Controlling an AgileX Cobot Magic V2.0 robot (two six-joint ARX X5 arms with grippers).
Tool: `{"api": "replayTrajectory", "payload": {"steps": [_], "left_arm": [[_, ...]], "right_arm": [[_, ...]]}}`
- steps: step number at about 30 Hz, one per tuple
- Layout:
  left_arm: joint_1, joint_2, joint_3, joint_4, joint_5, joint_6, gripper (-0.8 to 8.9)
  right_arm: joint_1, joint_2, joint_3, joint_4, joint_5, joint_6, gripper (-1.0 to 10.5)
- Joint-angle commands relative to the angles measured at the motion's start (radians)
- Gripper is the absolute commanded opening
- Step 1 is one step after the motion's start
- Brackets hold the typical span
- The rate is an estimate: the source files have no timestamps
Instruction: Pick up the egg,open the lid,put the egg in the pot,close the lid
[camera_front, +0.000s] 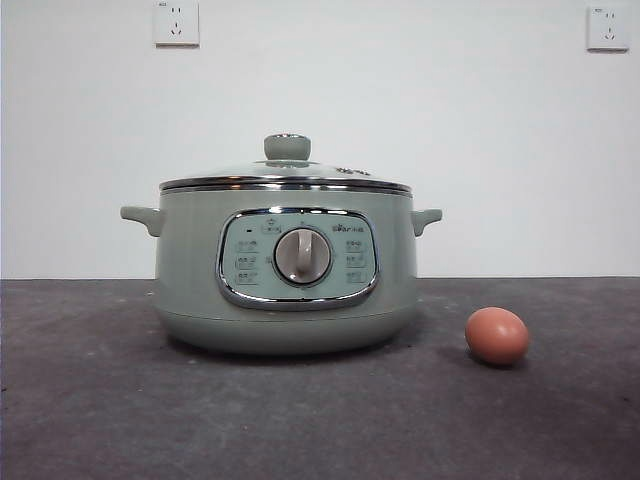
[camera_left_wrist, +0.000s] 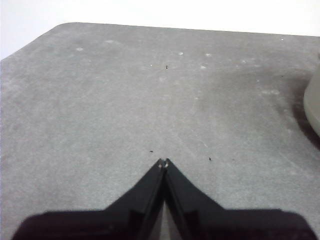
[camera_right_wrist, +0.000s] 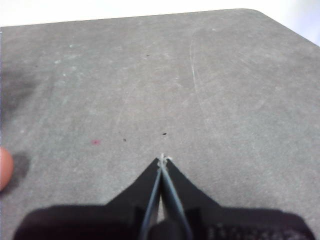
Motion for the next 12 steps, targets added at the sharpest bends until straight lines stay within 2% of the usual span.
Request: {"api": "replayTrajectory", "payload": {"steps": [1,4,8,12], "left_arm": [[0.004,0.000,-0.015,0.008,0.002,-0.010,-0.04],[0.004,0.000,-0.014,0.008,0.061,-0.027,-0.04],[0.004,0.000,-0.004,0.006,0.130,-0.045,-0.05],[0.004,0.001,0.034,-0.001,0.158,-0.102,-0.06]], "right_arm": [[0.000,-0.002,-0.010,0.015,0.000,0.076,0.0],[0.001,-0.002,-0.010,0.038,-0.001,0.082,0.0],[0.001,-0.002,-0.010,0.113,-0.060,0.134,-0.1],[0.001,-0.001,-0.003,0.180,-0.114,0.203,-0.1]]}}
